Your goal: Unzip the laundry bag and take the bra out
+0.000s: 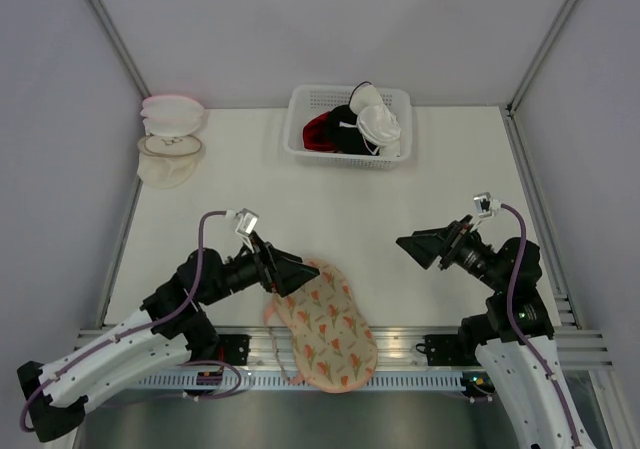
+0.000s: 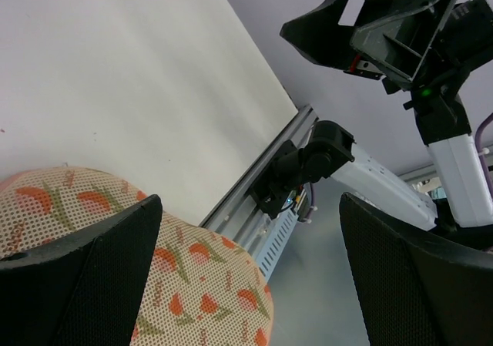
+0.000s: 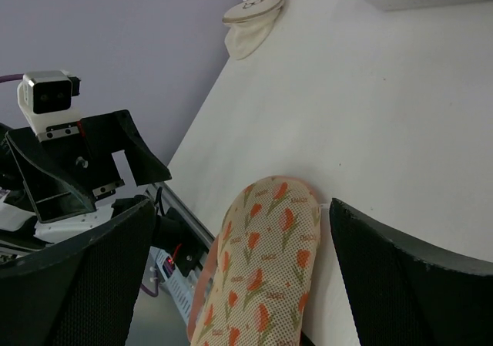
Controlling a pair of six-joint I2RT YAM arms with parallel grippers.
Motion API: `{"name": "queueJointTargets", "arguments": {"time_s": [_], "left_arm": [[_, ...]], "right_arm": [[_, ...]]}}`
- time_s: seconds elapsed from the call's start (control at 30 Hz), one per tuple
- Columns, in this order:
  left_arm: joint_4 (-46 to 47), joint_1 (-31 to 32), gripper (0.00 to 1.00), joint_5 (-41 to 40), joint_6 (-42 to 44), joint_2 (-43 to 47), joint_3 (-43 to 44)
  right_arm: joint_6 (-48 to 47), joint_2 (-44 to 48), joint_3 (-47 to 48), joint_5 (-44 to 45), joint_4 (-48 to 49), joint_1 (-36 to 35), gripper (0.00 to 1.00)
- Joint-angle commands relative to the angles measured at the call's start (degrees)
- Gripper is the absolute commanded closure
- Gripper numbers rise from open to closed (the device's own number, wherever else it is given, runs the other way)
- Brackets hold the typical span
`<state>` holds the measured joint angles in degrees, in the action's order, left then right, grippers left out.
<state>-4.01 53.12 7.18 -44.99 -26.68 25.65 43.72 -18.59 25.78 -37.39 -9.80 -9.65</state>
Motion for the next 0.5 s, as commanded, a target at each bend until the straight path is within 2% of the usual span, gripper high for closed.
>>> {"name": "queueJointTargets", "arguments": {"time_s": [0.0,0.3,0.4,0.47], "left_arm": [[0.33,0.14,0.0,-2.34,0.61,-1.97,0.1],[-14.77,0.23,0.0,-6.12,-6.94,-4.43,-0.07],[-15.59,0.75,0.01,-3.32,-8.0,-6.88,-1.47],[-15.5,1.98,0.1,-1.48,-8.79,-8.65,-2.09]], "right_arm": [[-0.3,0.31,0.5,-1.38,-0.66,-0.11,0.02],[-4.78,1.72,0.85,1.53,-6.98,-0.11,0.02],[-5.84,1.98,0.59,3.28,-8.65,-0.11,0.02],[-6.11,1.8,0.32,4.6,-9.35,-0.11,0.02]]}}
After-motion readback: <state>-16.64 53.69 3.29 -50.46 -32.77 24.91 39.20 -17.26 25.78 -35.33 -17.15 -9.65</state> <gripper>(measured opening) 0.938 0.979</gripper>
